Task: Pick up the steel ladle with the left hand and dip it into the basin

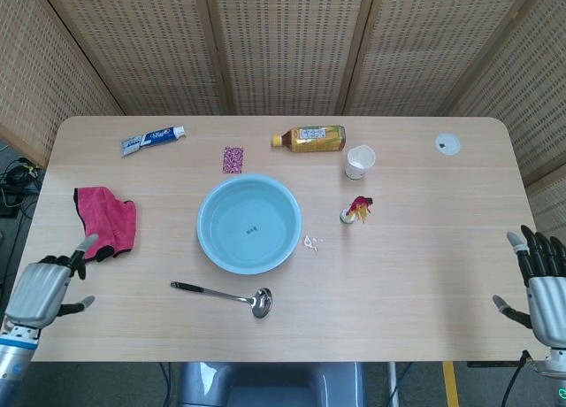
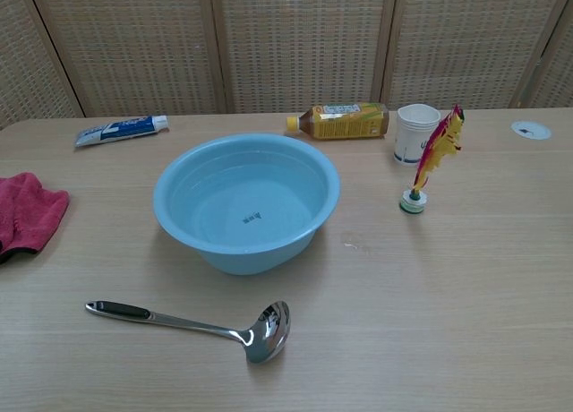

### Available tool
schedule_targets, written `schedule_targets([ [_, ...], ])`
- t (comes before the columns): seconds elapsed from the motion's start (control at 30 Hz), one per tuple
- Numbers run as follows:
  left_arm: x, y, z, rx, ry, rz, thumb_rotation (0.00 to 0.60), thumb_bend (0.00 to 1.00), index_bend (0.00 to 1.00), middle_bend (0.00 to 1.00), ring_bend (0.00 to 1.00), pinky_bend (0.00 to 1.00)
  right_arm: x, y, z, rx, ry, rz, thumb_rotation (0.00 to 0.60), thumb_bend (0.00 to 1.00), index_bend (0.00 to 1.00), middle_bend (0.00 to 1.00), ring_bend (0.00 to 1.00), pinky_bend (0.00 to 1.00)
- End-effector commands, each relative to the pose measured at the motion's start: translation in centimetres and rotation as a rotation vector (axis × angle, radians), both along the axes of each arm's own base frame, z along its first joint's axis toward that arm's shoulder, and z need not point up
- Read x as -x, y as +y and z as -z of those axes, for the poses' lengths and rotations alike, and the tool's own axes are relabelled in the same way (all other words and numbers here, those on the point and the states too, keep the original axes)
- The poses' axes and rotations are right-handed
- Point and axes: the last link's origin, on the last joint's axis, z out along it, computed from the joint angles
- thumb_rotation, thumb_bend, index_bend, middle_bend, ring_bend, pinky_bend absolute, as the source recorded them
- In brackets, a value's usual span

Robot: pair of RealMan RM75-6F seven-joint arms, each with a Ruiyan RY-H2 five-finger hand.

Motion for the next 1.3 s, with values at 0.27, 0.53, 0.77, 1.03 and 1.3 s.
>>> schedule_targets([
  [0.27, -3.7, 3.2, 8.7, 0.273, 0.082, 0.034, 0.600, 0.04, 0.33, 0.96, 0.95, 1.00, 0.1, -0.2, 0.4, -0.020, -0.004, 0.009, 0.600, 0.00, 0.00, 0.00, 0.00, 0.00],
  [0.53, -5.6, 5.6, 15.8, 0.390, 0.112, 0.054, 0.600, 0.22, 0.39, 0.96, 0.95, 1.00, 0.4, -0.4, 0.3, -0.021, -0.015, 0.020, 0.600, 0.00, 0.00, 0.00, 0.00, 0.00],
  [0.77, -6.8, 6.1, 18.5, 0.396, 0.135, 0.083, 0.600, 0.30, 0.43, 0.96, 0.95, 1.00, 0.6, -0.6, 0.1, -0.023, -0.025, 0.027, 0.600, 0.00, 0.00, 0.00, 0.00, 0.00],
  [1.03, -7.5, 6.4, 18.7, 0.368, 0.147, 0.101, 0.600, 0.34, 0.45, 0.96, 0.95, 1.00, 0.8, -0.7, 0.0, -0.026, -0.034, 0.032, 0.600, 0.00, 0.00, 0.00, 0.00, 0.00],
  [1.3, -7.6, 6.1, 19.6, 0.377, 0.171, 0.114, 0.600, 0.37, 0.47, 0.96, 0.95, 1.00, 0.8, -0.7, 0.1, -0.029, -0.037, 0.031, 0.600, 0.00, 0.00, 0.00, 0.00, 0.00],
])
